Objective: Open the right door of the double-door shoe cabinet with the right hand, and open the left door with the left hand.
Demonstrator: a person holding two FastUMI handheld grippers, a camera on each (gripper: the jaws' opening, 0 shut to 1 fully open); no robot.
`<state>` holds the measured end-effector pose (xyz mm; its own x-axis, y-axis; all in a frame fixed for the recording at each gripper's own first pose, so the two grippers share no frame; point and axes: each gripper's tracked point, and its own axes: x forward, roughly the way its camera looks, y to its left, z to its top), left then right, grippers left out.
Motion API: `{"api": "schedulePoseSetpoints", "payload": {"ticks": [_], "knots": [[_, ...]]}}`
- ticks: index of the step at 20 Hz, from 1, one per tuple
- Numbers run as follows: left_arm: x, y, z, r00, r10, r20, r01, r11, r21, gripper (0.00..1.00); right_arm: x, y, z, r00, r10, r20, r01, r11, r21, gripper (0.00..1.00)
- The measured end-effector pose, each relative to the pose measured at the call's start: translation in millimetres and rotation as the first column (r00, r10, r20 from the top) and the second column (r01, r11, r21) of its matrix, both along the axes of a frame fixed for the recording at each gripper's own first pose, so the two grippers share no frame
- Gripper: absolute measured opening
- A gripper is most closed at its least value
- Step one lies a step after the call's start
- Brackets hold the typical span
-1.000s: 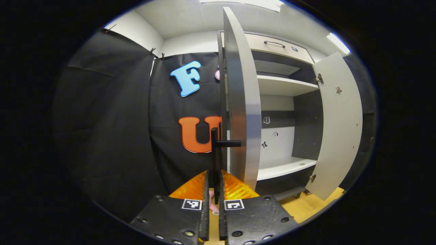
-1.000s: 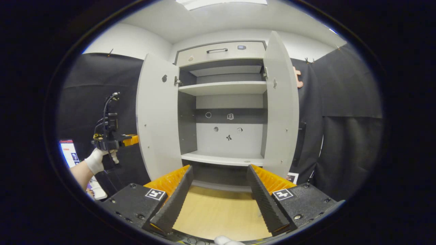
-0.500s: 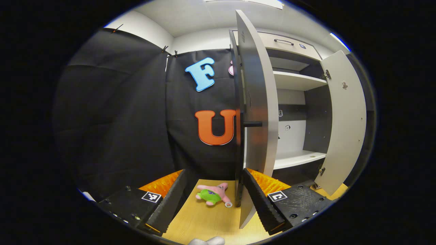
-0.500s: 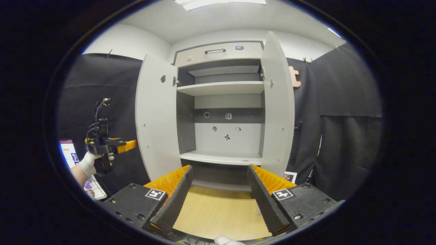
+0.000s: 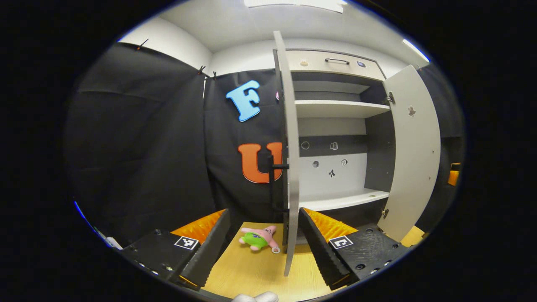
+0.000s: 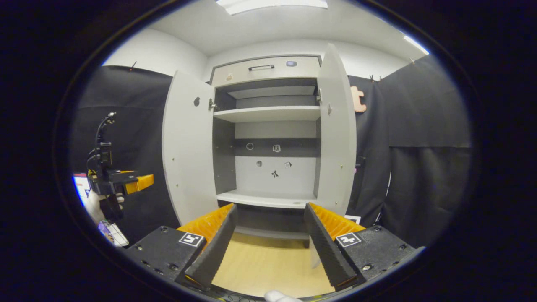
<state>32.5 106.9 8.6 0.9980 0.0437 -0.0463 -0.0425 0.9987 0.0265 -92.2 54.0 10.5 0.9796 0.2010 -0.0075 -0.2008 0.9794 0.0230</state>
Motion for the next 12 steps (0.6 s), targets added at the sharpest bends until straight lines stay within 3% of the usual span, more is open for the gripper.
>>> {"api": "schedulePoseSetpoints", "payload": {"ticks": [6,12], "knots": [[-21,-60,27,0.998,-0.064,0.003,0.064,0.997,-0.049,0.96,3,-9,7,0.999,-0.028,0.017,0.028,0.999,-0.016,0.99],[-44,-102,27,0.997,-0.071,0.018,0.071,0.997,-0.005,0.96,9,-21,2,0.998,-0.064,0.003,0.064,0.998,-0.012,0.99]]}}
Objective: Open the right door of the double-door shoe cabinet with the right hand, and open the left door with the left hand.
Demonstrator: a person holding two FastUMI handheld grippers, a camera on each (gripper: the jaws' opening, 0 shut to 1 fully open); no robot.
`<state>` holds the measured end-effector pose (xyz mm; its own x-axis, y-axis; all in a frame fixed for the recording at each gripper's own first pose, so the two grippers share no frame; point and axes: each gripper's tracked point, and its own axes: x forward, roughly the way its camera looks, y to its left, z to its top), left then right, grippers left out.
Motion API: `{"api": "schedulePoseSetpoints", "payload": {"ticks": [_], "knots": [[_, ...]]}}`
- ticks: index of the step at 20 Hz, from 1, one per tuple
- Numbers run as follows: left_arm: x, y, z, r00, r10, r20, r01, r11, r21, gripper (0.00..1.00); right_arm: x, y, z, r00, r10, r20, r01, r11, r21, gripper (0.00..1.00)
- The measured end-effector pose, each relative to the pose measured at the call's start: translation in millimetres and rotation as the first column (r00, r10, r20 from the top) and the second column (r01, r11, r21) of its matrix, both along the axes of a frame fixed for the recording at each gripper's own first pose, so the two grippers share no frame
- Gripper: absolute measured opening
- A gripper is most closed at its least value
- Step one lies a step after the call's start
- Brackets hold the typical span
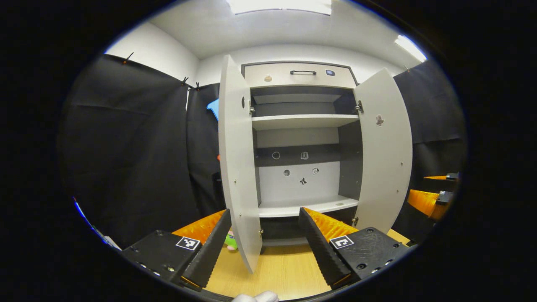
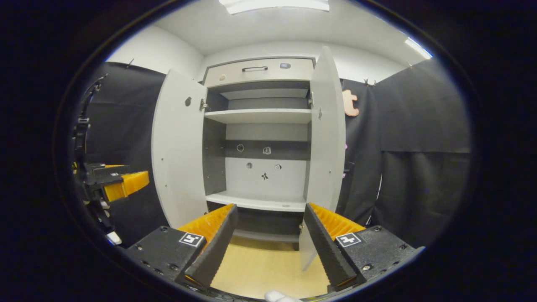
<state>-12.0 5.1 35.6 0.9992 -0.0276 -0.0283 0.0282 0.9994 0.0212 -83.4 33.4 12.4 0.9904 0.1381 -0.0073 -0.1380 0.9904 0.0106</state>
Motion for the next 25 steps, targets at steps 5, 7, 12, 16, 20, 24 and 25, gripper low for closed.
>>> {"api": "schedulePoseSetpoints", "payload": {"ticks": [5,7,12,16,20,24,25], "knots": [[-10,-23,-8,1.0,-0.031,-0.008,0.031,0.999,-0.011,0.96,5,-11,0,0.999,-0.042,-0.003,0.042,0.999,0.008,0.99],[-10,-26,-10,0.999,-0.034,-0.01,0.033,0.999,-0.01,0.96,7,-12,-1,0.998,-0.055,-0.01,0.055,0.998,0.014,0.99],[-10,-24,-10,1.0,-0.017,0.014,0.017,1.0,-0.026,0.96,9,-14,-5,0.998,-0.067,-0.015,0.068,0.997,0.029,0.99],[-8,-24,-11,1.0,-0.016,0.008,0.016,1.0,-0.021,0.96,11,-14,-6,0.997,-0.078,-0.016,0.078,0.996,0.045,0.99],[-8,-23,-10,1.0,-0.02,0.01,0.02,1.0,-0.018,0.96,11,-14,-6,0.996,-0.083,-0.011,0.083,0.995,0.048,0.99],[-8,-22,-9,1.0,-0.015,0.01,0.016,1.0,-0.015,0.96,11,-10,-6,0.996,-0.084,-0.01,0.084,0.995,0.049,0.99],[-8,-22,-9,1.0,-0.017,0.011,0.017,1.0,-0.015,0.96,11,-10,-7,0.996,-0.084,-0.008,0.084,0.995,0.047,0.98]]}}
